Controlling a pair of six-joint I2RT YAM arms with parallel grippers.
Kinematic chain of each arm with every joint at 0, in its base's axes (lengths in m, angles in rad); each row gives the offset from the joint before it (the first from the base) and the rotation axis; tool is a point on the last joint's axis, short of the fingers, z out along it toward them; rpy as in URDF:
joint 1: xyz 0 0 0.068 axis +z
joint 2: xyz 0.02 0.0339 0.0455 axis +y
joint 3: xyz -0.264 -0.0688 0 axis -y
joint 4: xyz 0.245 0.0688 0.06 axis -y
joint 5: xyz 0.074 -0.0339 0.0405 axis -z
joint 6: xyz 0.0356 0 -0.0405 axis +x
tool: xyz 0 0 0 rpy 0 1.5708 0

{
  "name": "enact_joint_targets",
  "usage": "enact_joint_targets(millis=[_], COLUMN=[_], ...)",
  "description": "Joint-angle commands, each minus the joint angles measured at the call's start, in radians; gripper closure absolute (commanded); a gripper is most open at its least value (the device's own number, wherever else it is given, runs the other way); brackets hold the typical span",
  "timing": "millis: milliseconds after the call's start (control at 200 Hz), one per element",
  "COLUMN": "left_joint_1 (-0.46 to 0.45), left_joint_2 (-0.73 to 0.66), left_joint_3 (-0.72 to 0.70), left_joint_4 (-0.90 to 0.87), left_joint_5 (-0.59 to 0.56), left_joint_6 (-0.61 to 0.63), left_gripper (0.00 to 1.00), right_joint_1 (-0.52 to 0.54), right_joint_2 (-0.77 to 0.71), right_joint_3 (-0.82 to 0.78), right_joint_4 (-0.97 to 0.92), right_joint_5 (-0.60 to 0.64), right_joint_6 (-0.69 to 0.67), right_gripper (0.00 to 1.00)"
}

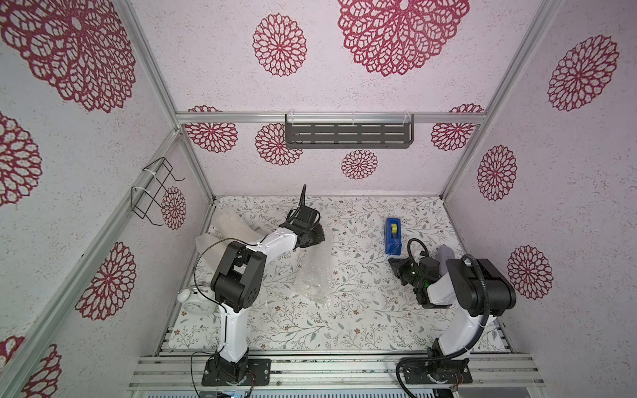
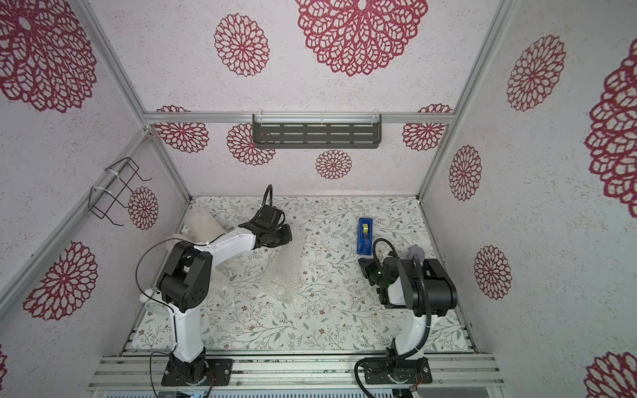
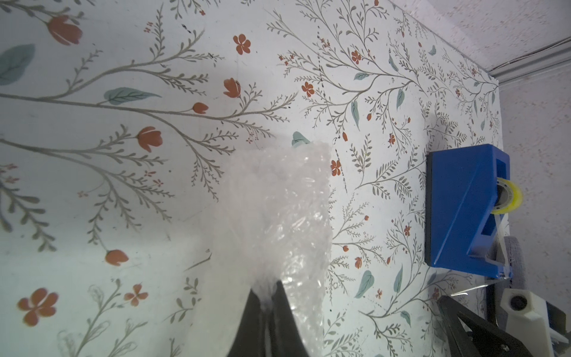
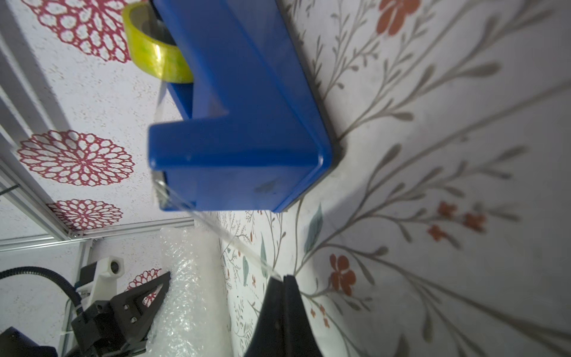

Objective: Wrap vases in bubble wrap
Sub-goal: Tear off the tape using the Tape Cutter, then stick the tape on the bubble wrap.

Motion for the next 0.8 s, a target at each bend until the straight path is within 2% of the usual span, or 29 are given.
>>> enact_joint_targets(millis=[0,160,315,410,590,796], left_joint_1=[-0.014,-0.015,-0.017,-0.017,-0.024,-0.036], left_joint_2=[0.018,0.02,0.02,0.022,0.036,0.067], left_joint_3=[-0.035,-0.031,-0.032,-0.031,-0.008,0.038], left_joint_4=[-0.104,-0.094,-0.09,-0.079,-0.077,-0.104], left_joint_5=[0.008,0.022,0.024,0.05,0.144,0.219], left_joint_6=[0.019,0.029,0.029,0.044,0.145,0.222], left_gripper=[0.94,0.94,0.95,0.95,0.95,0.96], right_joint_1=[0.052,0.075,0.089,0.104,0.147,0.3], right_joint_2=[0.03,-0.004,0.015,-0.027,-0.197,-0.408], right_joint_3=[-0.02,-0.006,-0.012,-0.008,0.082,0.233], right_joint_4=[-0.032,-0.105,-0.056,-0.026,-0.121,-0.646], right_joint_5=[-0.003,0.03,0.021,-0.005,-0.235,-0.313], right_joint_6=[0.06,0.04,0.056,0.001,-0.271,-0.758], right_gripper=[1.0,1.0,1.0,1.0,1.0,1.0])
